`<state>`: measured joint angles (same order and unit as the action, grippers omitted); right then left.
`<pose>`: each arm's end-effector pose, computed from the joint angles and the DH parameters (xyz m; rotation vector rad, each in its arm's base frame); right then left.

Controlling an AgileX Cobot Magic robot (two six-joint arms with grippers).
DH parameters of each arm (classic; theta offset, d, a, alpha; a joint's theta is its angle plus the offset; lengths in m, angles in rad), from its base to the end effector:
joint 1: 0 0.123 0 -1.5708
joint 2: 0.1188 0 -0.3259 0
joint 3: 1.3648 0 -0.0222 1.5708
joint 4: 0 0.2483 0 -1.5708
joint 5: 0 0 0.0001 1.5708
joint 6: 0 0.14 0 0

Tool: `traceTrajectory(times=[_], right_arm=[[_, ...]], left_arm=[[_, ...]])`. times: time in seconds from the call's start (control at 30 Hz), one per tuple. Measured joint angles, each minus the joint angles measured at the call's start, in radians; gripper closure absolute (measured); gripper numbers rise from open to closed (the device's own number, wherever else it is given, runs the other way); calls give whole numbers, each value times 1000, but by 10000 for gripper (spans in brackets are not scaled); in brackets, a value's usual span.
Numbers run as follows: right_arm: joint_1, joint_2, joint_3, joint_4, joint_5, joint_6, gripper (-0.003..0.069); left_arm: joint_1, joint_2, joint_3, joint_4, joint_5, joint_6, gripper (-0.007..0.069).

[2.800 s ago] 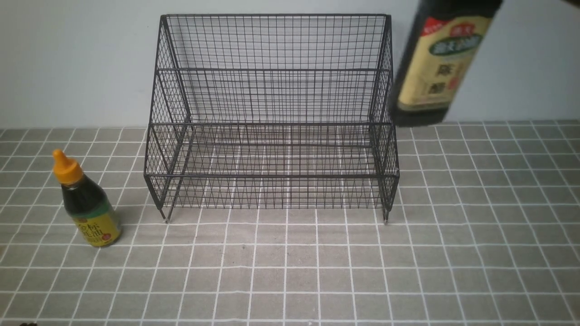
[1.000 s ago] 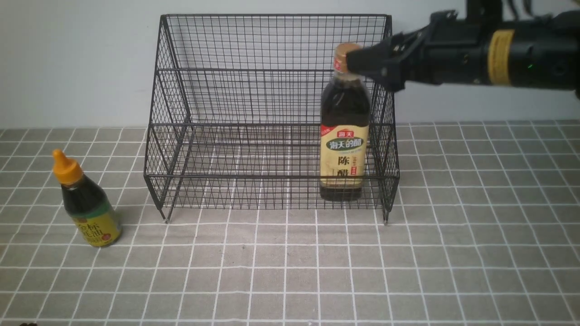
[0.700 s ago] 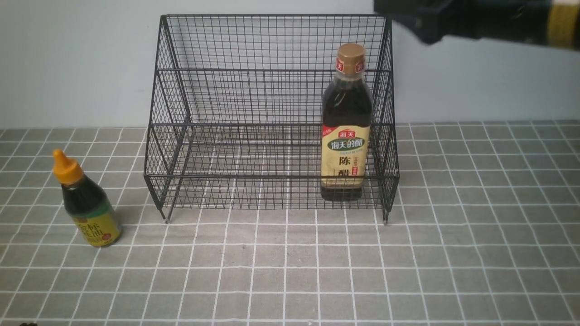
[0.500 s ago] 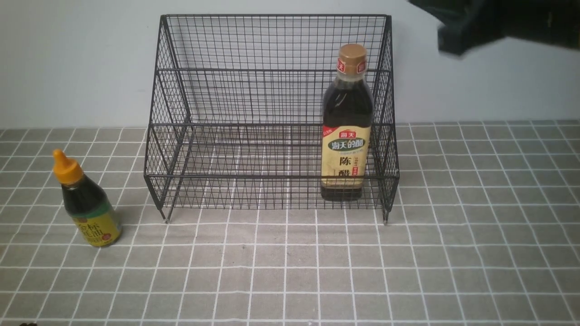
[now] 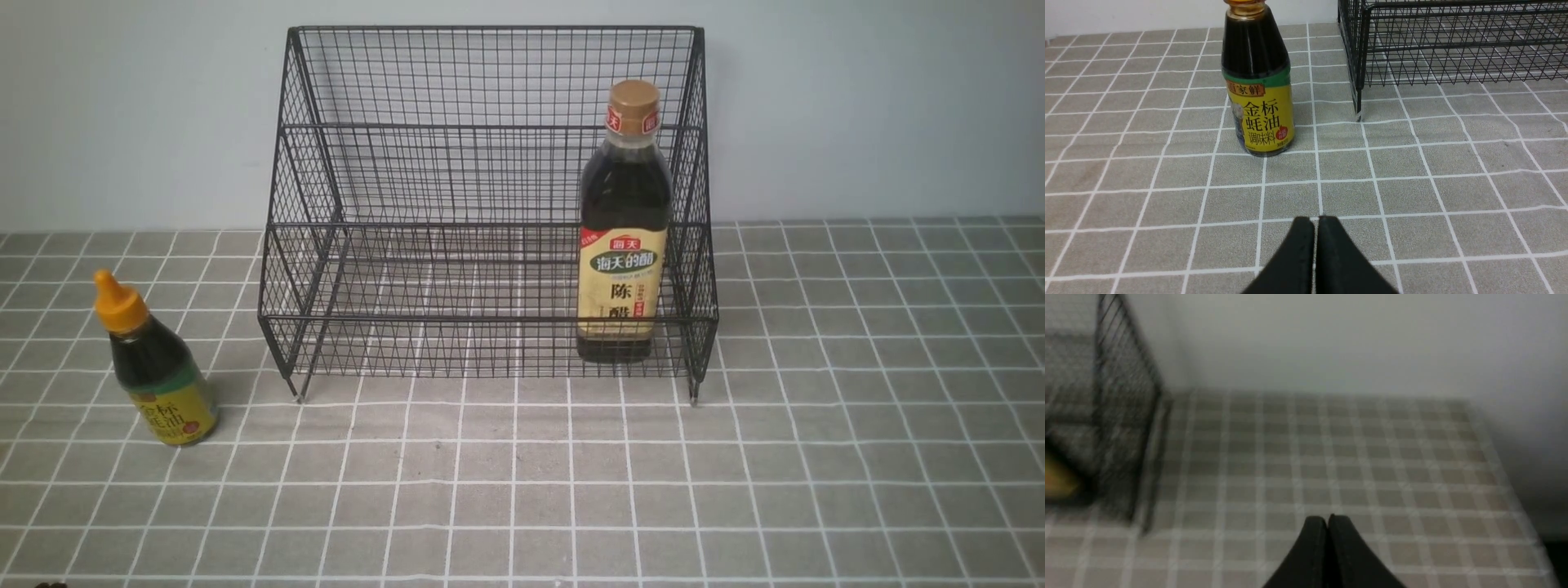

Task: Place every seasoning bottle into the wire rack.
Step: Use the left arm to grab the condiment bottle closest to it

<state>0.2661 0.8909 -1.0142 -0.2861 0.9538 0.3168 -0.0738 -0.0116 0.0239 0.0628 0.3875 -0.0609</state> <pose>0.1694 0.0128 0.3822 -0.0145 2.2713 -0.0486 0.0552 -0.0007 0.1555 0.0506 1.8820 -0.0302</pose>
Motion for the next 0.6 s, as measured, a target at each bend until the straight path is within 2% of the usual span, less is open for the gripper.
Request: traceTrajectory(times=[0.03,0.13,0.2,0.3,0.43,0.6], right_arm=[[0,-24,2,128,22,-50,672],[0,-79,3,389,16,-234,672],[0,-124,3,506,-30,-331,672],[0,-184,2,607,-95,-402,672],[0,-234,2,705,-119,-427,672],[0,-256,2,684,-194,-513,672]], left_arm=[[0,0,0,0,0,0,631],[0,0,0,0,0,0,631],[0,0,0,0,0,0,631],[0,0,0,0,0,0,631],[0,0,0,0,0,0,631],[0,0,0,0,0,0,631]])
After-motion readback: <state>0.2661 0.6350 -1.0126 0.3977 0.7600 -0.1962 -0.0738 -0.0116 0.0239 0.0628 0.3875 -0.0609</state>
